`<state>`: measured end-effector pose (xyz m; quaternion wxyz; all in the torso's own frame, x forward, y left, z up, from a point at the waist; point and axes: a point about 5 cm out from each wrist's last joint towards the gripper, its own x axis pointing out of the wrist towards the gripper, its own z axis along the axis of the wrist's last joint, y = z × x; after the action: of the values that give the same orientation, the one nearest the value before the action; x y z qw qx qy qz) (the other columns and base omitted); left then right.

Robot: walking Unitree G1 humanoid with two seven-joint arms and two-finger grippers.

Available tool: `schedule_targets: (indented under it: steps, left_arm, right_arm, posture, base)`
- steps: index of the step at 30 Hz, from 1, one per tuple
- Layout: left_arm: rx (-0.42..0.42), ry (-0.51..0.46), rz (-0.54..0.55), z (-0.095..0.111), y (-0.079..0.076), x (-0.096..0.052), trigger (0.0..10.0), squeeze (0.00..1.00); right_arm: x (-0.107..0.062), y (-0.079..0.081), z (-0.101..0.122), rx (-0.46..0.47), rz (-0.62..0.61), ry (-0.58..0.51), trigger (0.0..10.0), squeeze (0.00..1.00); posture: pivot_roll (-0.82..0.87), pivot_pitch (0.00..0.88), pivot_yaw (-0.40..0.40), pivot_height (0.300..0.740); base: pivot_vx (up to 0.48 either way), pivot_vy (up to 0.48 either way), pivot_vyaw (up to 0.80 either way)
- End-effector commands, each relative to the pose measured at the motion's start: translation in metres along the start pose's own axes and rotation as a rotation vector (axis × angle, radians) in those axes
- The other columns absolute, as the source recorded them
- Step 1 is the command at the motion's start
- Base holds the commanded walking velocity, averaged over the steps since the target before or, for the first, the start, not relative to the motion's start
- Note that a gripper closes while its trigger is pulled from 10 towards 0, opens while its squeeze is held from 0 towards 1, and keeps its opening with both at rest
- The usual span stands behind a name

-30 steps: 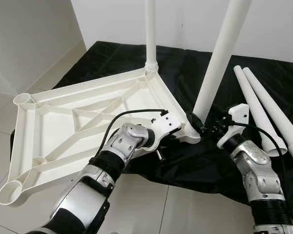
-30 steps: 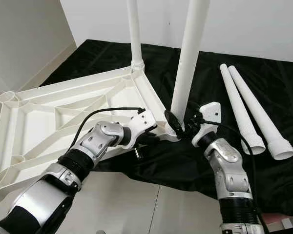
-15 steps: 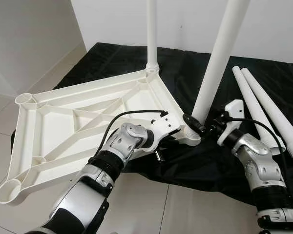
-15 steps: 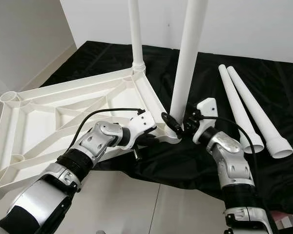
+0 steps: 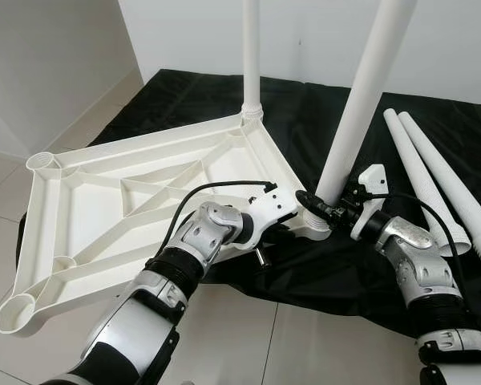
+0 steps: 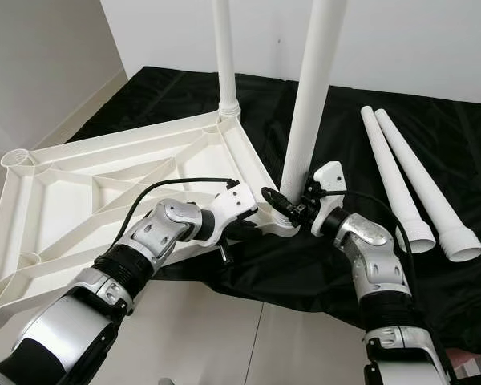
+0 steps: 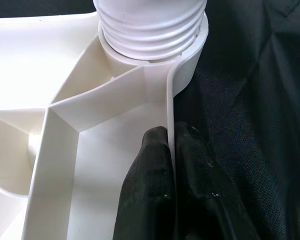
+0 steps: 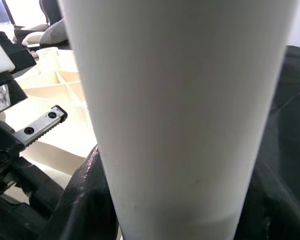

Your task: Building children table

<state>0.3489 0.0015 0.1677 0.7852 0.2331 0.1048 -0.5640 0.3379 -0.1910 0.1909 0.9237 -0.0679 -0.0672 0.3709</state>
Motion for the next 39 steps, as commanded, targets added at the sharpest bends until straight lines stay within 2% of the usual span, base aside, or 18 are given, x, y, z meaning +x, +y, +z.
schedule_targets:
  steps: [1,8,9,16,17,21,24,27,30,31,33,39]
  left_arm:
    - [-0.004,0.041,-0.001,-0.008,-0.001,-0.001,10.0,0.0]
    - [-0.012,0.041,0.001,-0.009,-0.002,0.0,10.0,0.0]
    - [-0.013,0.042,0.0,-0.01,-0.002,0.001,10.0,0.0]
    - [-0.015,0.043,-0.002,-0.01,-0.003,0.001,10.0,0.0]
    - [-0.017,0.044,-0.004,-0.011,-0.003,0.001,10.0,0.0]
    - [-0.017,0.045,-0.004,-0.011,-0.004,0.001,10.0,0.0]
    - [-0.018,0.048,-0.006,-0.012,-0.004,0.001,10.0,0.0]
    - [-0.018,0.048,-0.008,-0.012,-0.004,0.001,10.0,0.0]
    - [-0.019,0.048,-0.01,-0.012,-0.006,0.001,10.0,0.0]
    - [-0.019,0.048,-0.01,-0.012,-0.006,0.001,10.0,0.0]
    - [-0.02,0.048,-0.012,-0.013,-0.006,0.002,10.0,0.0]
    - [-0.021,0.049,-0.018,-0.013,-0.008,0.002,10.0,0.0]
  right_arm:
    - [0.0,-0.001,0.003,0.0,0.013,-0.013,0.0,0.0]
    - [-0.001,0.006,0.008,0.015,-0.058,-0.061,0.0,0.0]
    - [0.0,0.011,0.008,0.019,-0.085,-0.067,10.0,0.0]
    - [0.004,0.025,0.007,0.032,-0.163,-0.095,10.0,0.0]
    - [0.008,0.035,0.007,0.04,-0.259,-0.121,10.0,0.0]
    - [0.011,0.04,0.007,0.051,-0.296,-0.136,10.0,0.0]
    - [0.02,0.053,0.011,0.059,-0.389,-0.168,10.0,0.0]
    - [0.023,0.059,0.011,0.051,-0.418,-0.166,10.0,0.0]
    - [0.03,0.076,0.011,0.028,-0.494,-0.149,10.0,0.0]
    - [0.03,0.076,0.011,0.028,-0.494,-0.149,10.0,0.0]
    - [0.036,0.087,0.008,0.051,-0.578,-0.122,10.0,0.0]
    - [0.04,0.096,0.005,0.057,-0.722,-0.088,10.0,0.0]
  posture:
    - [-0.15,0.116,0.097,0.74]
    - [-0.16,0.122,0.095,0.74]
    - [-0.16,0.123,0.097,0.74]
    - [-0.16,0.127,0.097,0.74]
    - [-0.15,0.126,0.098,0.74]
    - [-0.15,0.126,0.098,0.74]
    - [-0.15,0.123,0.097,0.74]
    - [-0.15,0.121,0.095,0.74]
    - [-0.15,0.116,0.092,0.74]
    - [-0.15,0.116,0.092,0.74]
    - [-0.15,0.112,0.089,0.74]
    - [-0.15,0.106,0.087,0.74]
  base:
    - [0.0,0.0,0.0]
    - [0.0,0.0,0.0]
    - [0.0,0.0,0.0]
    - [0.0,0.0,0.0]
    - [0.0,0.0,0.0]
    - [0.0,0.0,0.0]
    - [0.0,0.0,0.0]
    - [0.0,0.0,0.0]
    - [0.0,0.0,0.0]
    - [0.0,0.0,0.0]
    - [0.0,0.0,0.0]
    - [0.0,0.0,0.0]
